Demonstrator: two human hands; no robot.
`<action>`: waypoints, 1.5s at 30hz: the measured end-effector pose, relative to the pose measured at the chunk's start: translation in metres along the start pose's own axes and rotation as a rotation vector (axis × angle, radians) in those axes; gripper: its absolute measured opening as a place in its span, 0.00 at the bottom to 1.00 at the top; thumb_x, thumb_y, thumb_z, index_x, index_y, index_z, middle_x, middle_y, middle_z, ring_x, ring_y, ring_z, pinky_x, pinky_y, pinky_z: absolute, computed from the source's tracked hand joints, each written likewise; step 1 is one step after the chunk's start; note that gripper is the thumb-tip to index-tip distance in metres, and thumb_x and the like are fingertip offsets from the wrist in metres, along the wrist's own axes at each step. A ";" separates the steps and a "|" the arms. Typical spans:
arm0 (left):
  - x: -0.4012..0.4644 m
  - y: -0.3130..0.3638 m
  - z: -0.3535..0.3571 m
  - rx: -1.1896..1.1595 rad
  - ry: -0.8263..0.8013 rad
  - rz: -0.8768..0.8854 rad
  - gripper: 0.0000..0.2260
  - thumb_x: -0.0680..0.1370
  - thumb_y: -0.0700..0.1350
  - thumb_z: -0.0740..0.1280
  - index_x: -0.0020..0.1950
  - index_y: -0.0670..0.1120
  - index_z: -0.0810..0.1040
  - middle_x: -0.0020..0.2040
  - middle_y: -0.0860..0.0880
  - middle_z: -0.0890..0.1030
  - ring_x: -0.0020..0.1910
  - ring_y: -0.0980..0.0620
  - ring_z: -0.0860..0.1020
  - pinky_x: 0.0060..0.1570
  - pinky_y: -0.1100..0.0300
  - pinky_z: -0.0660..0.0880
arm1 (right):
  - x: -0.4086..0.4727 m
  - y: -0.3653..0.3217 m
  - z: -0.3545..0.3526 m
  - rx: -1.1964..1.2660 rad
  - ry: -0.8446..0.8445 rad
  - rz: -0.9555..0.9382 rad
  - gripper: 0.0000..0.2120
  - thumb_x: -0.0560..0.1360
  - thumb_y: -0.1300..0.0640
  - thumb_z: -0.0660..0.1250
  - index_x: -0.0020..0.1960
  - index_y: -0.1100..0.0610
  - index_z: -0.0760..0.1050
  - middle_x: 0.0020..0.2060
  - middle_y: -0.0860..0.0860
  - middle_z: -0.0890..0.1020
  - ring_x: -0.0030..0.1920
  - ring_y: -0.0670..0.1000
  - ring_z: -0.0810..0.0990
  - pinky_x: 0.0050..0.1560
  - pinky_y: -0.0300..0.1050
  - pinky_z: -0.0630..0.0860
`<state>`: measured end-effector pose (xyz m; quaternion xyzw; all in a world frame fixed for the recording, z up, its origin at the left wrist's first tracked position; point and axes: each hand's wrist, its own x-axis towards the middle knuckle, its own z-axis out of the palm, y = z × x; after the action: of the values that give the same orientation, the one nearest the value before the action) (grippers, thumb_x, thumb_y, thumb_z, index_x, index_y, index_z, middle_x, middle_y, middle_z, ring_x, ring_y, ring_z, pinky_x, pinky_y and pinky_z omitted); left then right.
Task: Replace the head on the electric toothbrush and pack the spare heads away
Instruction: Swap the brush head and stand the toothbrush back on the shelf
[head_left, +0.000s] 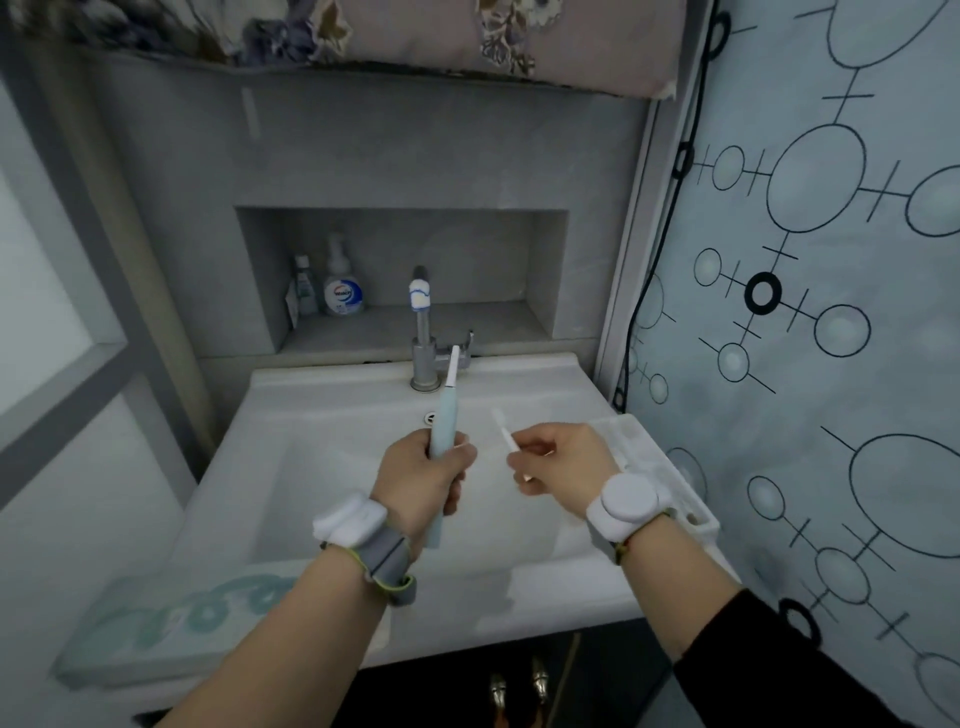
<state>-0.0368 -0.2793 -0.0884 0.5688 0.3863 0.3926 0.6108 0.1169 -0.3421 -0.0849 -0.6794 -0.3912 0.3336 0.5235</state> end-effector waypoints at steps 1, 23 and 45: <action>0.000 0.002 -0.008 0.027 0.031 0.024 0.07 0.73 0.40 0.70 0.49 0.41 0.78 0.30 0.45 0.74 0.23 0.51 0.68 0.24 0.60 0.68 | -0.004 -0.001 0.008 0.026 -0.018 0.010 0.10 0.72 0.68 0.69 0.53 0.66 0.80 0.33 0.54 0.80 0.31 0.52 0.79 0.37 0.41 0.83; -0.008 -0.002 -0.071 -0.062 -0.086 -0.081 0.09 0.71 0.43 0.73 0.46 0.39 0.81 0.46 0.41 0.85 0.23 0.53 0.67 0.22 0.63 0.66 | -0.045 -0.008 0.086 -0.298 -0.129 -0.142 0.09 0.73 0.56 0.69 0.40 0.61 0.83 0.28 0.46 0.80 0.30 0.44 0.77 0.41 0.39 0.74; 0.001 0.001 -0.056 -0.172 -0.040 -0.137 0.06 0.73 0.42 0.71 0.45 0.39 0.82 0.45 0.41 0.85 0.23 0.55 0.66 0.21 0.66 0.65 | -0.036 -0.026 0.064 -0.366 -0.188 -0.098 0.07 0.74 0.56 0.68 0.42 0.56 0.84 0.28 0.43 0.81 0.25 0.37 0.76 0.35 0.35 0.73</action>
<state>-0.0881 -0.2563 -0.0903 0.4940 0.3771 0.3703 0.6904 0.0402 -0.3414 -0.0724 -0.7095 -0.5248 0.2930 0.3680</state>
